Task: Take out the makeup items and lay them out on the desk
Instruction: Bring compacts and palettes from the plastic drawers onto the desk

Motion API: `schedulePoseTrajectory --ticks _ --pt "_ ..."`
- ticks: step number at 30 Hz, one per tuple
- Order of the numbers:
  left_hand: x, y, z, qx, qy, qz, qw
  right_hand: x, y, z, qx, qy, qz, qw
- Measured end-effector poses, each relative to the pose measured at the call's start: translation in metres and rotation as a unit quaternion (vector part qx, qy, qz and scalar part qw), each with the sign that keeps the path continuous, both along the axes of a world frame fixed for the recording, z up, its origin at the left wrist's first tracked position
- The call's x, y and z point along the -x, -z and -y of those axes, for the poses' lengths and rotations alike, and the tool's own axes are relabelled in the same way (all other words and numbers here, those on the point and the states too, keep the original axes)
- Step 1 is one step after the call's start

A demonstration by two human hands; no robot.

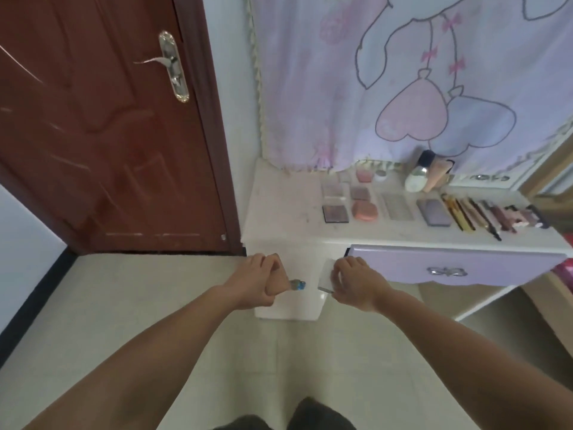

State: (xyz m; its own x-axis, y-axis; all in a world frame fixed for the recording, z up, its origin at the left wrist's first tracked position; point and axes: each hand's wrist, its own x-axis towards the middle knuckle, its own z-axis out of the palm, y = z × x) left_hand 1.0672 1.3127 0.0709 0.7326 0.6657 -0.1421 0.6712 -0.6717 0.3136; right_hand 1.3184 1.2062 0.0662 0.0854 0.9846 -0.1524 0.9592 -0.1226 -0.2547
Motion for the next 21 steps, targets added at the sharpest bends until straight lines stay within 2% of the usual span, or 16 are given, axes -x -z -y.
schedulePoseTrajectory --ticks 9,16,21 --pt "-0.066 0.007 -0.155 0.022 -0.007 -0.013 1.000 -0.049 0.006 -0.174 0.032 -0.040 0.001 0.999" --pt "-0.097 0.030 -0.262 0.028 0.079 -0.049 0.995 -0.046 0.028 -0.274 0.062 0.004 -0.013 0.998" --pt "-0.108 0.047 -0.301 0.031 0.123 -0.059 0.990 -0.047 0.046 -0.307 0.093 -0.022 0.022 0.995"
